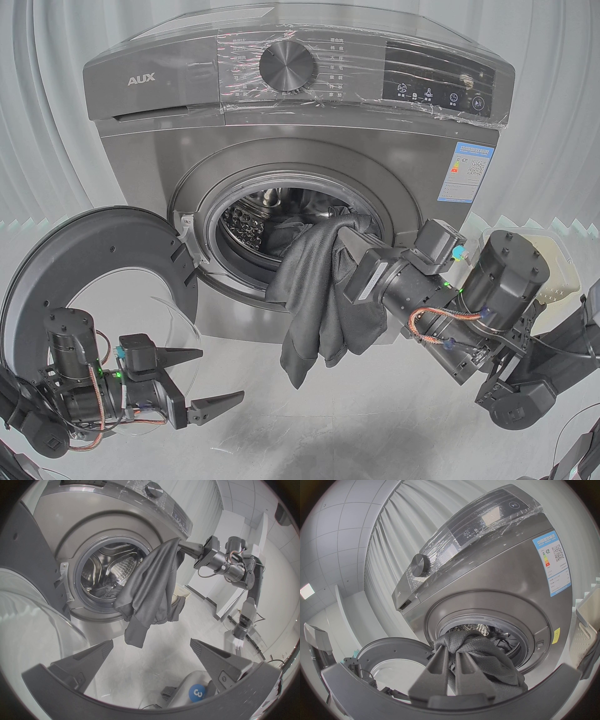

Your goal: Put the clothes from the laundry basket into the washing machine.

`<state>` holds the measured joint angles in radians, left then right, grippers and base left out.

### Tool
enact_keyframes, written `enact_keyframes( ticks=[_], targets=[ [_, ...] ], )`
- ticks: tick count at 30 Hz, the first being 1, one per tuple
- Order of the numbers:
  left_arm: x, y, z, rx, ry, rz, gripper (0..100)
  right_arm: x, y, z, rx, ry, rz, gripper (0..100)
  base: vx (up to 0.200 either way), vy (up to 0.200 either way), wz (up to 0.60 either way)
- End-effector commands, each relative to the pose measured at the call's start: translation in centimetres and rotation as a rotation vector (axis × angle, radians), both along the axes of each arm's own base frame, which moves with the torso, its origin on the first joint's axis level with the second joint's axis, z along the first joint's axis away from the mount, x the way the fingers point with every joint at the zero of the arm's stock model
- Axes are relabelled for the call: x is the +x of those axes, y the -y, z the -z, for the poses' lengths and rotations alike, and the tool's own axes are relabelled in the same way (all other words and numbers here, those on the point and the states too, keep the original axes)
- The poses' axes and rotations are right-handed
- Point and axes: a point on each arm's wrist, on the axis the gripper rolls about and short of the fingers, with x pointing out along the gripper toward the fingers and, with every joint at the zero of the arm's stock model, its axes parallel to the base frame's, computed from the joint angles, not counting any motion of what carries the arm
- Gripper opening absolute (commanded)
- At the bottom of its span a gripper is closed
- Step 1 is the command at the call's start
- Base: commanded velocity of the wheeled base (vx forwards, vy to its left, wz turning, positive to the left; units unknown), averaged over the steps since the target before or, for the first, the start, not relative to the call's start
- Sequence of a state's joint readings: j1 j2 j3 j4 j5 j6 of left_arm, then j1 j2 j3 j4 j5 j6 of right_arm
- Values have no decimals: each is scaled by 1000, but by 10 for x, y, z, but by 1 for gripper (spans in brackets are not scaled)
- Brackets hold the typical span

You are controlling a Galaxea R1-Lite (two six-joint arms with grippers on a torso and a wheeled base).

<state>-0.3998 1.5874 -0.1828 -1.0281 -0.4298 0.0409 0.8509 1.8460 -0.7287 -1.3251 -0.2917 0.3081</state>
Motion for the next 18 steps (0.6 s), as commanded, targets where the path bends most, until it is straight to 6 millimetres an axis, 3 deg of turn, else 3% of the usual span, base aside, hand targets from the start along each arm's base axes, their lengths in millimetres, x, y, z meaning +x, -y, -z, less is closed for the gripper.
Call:
enact_keyframes(
  ticks=[1,8,18],
  targets=[
    [15,15,22,40,-48,-14,100,8,-4,5,-6,-9,20,0,0,0,0],
    [35,31,53,60,-47,-25,100,9,-6,3,4,-1,20,0,0,0,0],
    [61,45,76,49,-39,-22,100,8,-8,6,-3,-7,14,0,0,0,0]
  ],
)
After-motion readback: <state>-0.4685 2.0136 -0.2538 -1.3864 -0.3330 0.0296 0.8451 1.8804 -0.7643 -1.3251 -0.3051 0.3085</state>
